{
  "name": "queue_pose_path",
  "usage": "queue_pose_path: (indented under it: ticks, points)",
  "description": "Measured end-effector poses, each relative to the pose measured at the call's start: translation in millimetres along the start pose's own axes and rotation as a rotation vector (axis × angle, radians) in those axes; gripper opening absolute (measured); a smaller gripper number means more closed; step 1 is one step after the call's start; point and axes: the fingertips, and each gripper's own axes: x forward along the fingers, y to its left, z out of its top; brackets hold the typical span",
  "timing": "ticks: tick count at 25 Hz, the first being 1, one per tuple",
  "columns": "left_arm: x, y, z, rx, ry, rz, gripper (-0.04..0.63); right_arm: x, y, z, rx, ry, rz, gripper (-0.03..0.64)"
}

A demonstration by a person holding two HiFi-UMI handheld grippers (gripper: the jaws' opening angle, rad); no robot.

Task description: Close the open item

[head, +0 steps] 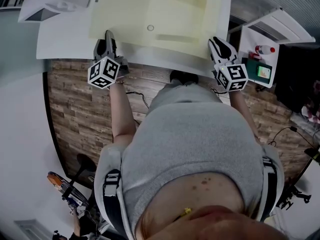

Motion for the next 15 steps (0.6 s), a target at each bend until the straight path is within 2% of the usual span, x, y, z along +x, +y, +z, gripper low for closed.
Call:
queue_pose_path:
  ticks: [1,4,7,15]
  points:
    - [0,-2,1,0.004,-0.003,-0.006,0.04,0,0,-3,-0.008,0.008,-0.004,0.15]
    - [-1,-7,3,0.021,-0.006,-0.028,0.038,3,1,-14,-0.016,0.044,-0.006,0.179]
    - [-2,-12,3,0.014,-0.013,-0.053,0.034,5,2,-24,-0.018,0.066,-0.011,0.186]
    - [-5,-33,12,-0.028,-0.058,-0.125,0.015,5,-1,-26,0.025,0.048,-0.017,0.189]
